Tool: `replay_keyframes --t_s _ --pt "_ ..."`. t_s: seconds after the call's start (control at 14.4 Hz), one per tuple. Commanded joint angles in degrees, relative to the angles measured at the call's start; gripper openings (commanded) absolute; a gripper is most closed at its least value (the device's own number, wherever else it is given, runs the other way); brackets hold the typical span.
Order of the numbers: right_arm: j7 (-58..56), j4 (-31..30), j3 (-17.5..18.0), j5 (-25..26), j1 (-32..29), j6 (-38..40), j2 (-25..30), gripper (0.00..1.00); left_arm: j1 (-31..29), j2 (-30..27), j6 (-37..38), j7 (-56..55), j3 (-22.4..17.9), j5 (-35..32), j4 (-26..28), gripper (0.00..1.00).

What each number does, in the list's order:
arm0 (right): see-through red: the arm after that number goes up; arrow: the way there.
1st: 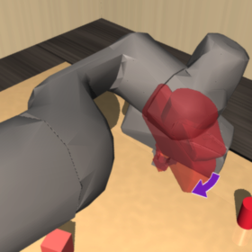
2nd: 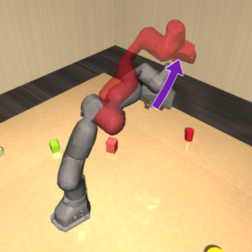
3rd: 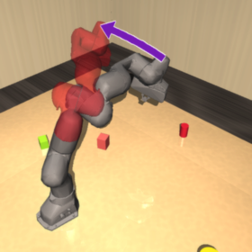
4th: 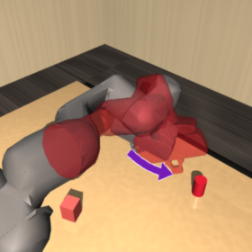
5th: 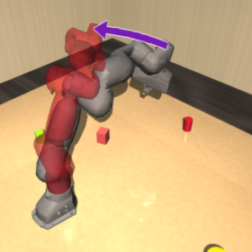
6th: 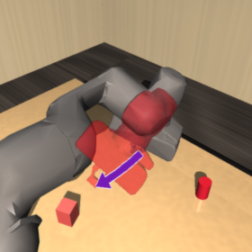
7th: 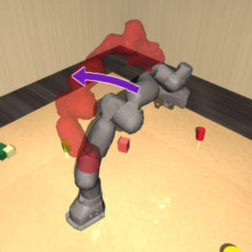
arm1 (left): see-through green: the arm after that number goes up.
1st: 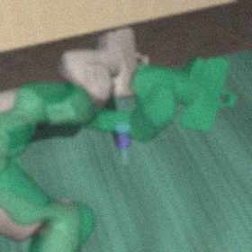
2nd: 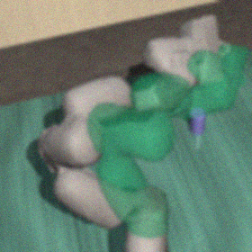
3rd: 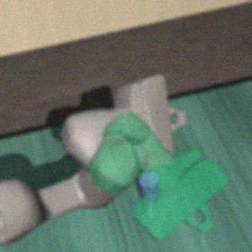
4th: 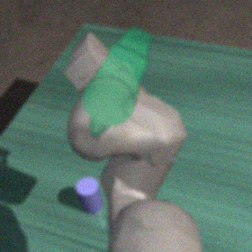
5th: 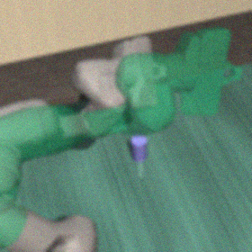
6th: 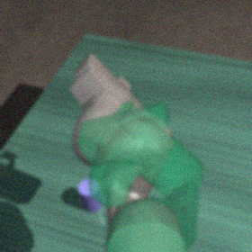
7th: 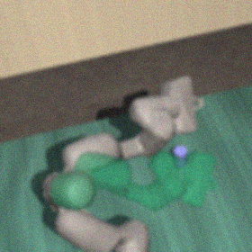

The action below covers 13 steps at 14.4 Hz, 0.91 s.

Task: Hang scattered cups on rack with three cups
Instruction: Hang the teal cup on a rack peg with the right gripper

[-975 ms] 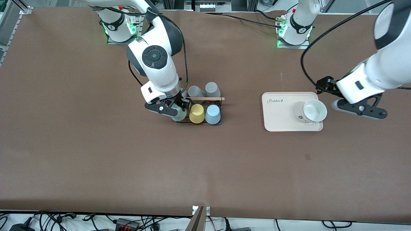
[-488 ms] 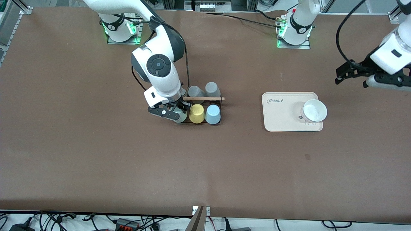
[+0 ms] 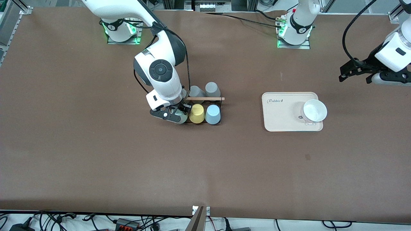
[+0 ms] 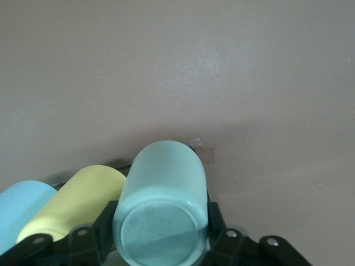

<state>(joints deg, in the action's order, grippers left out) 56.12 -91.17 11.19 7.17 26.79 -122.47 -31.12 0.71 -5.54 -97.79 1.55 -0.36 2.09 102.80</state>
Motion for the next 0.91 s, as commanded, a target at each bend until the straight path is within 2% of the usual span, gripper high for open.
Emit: replay_keyframes --t_s 0.0,0.35,0.56,0.7,0.84 --pt "1.53 0.64 0.06 1.18 0.1 -0.31 -0.53 1.0 0.79 0.44 -0.12 0.64 -1.05 -1.38 -0.49 1.0" --pt "0.58 0.73 -0.02 1.1 -0.25 0.04 0.17 1.0 0.79 1.75 -0.29 0.64 -0.87 -1.47 -1.37 1.0" --pt "-0.13 0.73 -0.02 0.4 -1.91 3.1 4.2 1.0 0.88 1.85 0.23 0.03 -0.34 -1.38 -2.86 1.0" --pt "-2.49 0.73 -0.02 0.04 -4.72 7.31 8.15 1.0 1.05 1.4 4.61 -0.14 0.27 -1.47 -3.56 1.0" --pt "-7.58 0.64 0.06 -1.18 -8.75 12.41 12.46 1.0 0.7 1.4 8.65 0.03 -0.78 -1.38 -6.02 1.0"
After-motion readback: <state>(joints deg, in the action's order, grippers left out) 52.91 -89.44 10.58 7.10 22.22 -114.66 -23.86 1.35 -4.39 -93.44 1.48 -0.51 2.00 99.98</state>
